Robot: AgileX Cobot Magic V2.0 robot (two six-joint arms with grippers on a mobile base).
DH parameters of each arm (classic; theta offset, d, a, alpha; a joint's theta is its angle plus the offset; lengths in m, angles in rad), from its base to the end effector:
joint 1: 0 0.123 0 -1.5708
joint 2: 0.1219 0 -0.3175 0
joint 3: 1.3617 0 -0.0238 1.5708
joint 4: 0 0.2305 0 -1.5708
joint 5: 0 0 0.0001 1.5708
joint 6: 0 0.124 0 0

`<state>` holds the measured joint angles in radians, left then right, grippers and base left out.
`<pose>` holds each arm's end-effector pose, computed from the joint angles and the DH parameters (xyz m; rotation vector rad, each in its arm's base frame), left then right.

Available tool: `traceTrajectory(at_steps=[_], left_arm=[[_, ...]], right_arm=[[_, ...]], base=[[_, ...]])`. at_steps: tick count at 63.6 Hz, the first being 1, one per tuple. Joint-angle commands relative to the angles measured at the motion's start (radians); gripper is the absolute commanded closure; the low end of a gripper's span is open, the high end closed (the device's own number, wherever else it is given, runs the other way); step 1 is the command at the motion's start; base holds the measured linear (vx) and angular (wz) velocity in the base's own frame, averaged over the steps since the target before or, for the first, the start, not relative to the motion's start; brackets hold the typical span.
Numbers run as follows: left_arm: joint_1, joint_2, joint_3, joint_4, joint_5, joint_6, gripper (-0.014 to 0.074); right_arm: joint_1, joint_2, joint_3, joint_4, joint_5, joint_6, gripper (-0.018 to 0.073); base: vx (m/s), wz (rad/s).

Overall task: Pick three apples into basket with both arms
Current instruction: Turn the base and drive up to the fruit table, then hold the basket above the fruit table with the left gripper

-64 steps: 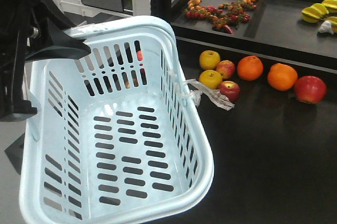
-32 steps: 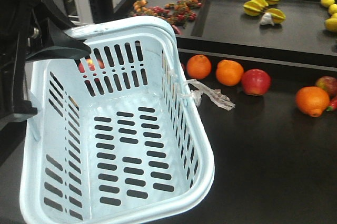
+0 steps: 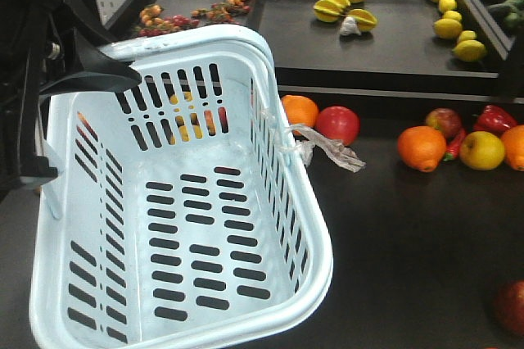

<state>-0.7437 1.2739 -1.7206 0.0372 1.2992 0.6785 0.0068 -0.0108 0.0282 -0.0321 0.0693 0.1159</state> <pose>0.1652 -0.1459 0.4875 1.5195 1.7734 0.0144 0.0367 0.0000 0.1980 0.0623 1.5694 0.0695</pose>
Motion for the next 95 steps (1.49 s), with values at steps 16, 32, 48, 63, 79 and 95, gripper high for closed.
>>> traceTrajectory(at_steps=[16,32,48,63,79,95], left_arm=[[-0.004,-0.026,-0.033,-0.003,-0.050,-0.012,0.0603],[-0.004,-0.026,-0.033,-0.003,-0.050,-0.012,0.0603],[-0.004,-0.026,-0.033,-0.003,-0.050,-0.012,0.0603],[-0.004,-0.026,-0.033,-0.003,-0.050,-0.012,0.0603],[-0.004,-0.026,-0.033,-0.003,-0.050,-0.012,0.0603],[-0.004,-0.026,-0.033,-0.003,-0.050,-0.012,0.0603]], right_arm=[[-0.007,-0.010,0.015,-0.011,-0.075,-0.001,0.0568],[-0.007,-0.010,0.015,-0.011,-0.075,-0.001,0.0568],[-0.007,-0.010,0.015,-0.011,-0.075,-0.001,0.0568],[-0.007,-0.010,0.015,-0.011,-0.075,-0.001,0.0568],[-0.007,-0.010,0.015,-0.011,-0.075,-0.001,0.0568],[-0.007,-0.010,0.015,-0.011,-0.075,-0.001,0.0568]], base=[[0.05,-0.24],[0.03,-0.13],[0.02,-0.09],[0.01,-0.05],[0.00,0.00],[0.00,0.00]])
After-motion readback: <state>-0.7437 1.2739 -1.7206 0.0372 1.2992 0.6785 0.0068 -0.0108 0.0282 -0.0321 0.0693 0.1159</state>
